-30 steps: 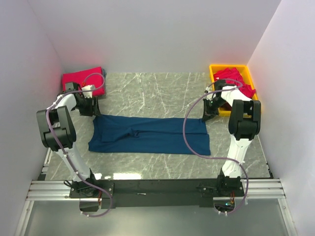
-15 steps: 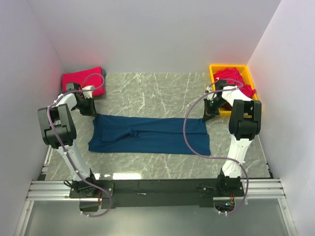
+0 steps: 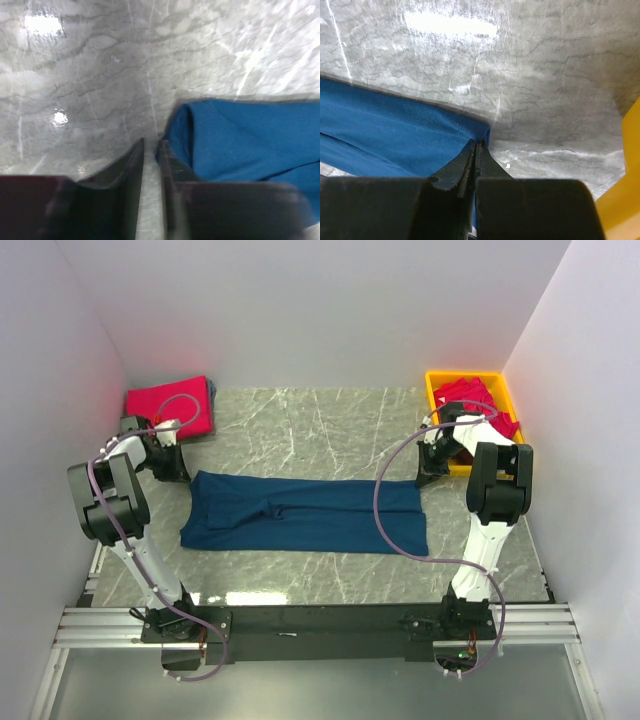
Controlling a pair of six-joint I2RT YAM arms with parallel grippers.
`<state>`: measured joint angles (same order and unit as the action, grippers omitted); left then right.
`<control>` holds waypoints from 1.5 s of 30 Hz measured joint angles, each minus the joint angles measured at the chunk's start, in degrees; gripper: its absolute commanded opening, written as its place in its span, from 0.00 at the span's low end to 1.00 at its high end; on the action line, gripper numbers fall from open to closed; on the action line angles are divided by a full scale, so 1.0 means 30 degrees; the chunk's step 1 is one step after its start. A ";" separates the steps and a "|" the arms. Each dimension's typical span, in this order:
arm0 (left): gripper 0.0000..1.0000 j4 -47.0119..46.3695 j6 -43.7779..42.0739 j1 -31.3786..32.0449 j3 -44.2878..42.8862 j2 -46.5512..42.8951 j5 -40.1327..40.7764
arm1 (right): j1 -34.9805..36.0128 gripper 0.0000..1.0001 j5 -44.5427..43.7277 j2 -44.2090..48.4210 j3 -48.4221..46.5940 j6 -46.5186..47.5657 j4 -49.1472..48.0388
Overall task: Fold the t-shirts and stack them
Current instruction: Fold the tshirt
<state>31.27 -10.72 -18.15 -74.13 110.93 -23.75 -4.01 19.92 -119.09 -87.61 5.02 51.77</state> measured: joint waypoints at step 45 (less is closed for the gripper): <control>0.04 0.0007 0.1450 0.0976 -0.0605 0.0503 -0.1792 | 0.0000 0.00 0.0015 0.0000 0.0087 0.0051 -0.0036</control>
<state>31.29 -6.37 -15.22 -75.94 112.44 -29.12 -4.01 19.97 -119.09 -87.35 5.17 51.66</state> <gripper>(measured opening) 0.129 0.008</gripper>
